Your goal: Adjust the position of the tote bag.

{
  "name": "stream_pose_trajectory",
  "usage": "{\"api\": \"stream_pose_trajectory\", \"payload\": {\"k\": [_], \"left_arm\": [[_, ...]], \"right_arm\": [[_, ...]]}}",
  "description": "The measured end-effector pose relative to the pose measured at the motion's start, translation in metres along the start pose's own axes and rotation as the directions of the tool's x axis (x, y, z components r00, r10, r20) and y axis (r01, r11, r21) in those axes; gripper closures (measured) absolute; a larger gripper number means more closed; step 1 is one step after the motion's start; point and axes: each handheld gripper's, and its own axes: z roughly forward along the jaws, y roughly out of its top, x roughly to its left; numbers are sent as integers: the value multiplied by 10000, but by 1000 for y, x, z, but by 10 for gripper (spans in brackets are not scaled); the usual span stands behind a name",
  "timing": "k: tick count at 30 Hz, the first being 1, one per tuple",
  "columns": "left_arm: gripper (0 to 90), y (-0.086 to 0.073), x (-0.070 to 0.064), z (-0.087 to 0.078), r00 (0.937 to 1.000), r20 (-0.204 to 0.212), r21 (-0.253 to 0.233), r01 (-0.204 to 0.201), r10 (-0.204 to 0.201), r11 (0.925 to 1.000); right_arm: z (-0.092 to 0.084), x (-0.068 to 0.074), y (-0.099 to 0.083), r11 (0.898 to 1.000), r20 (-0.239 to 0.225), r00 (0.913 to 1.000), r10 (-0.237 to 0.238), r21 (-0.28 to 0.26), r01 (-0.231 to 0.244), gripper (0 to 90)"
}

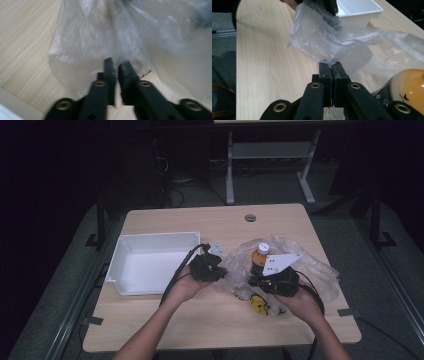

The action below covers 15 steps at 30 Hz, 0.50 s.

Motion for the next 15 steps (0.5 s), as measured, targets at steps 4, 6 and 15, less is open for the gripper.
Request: {"api": "stream_pose_trajectory", "payload": {"k": [4,6,15], "left_arm": [[702,-5,-1,-10,9999,124,-85,-85,86,9999],[656,-7,-1,-15,9995,237,-140,-204,208,9997],[471,-11,-11,-30,9953,890,-397,-337,372,9986]], "right_arm": [[3,-3,-1,9999,71,9999,142,-17,-142,882],[5,-4,-1,9999,74,9998,171,-27,-171,882],[16,-6,1,9993,165,9993,343,141,-346,883]]}}
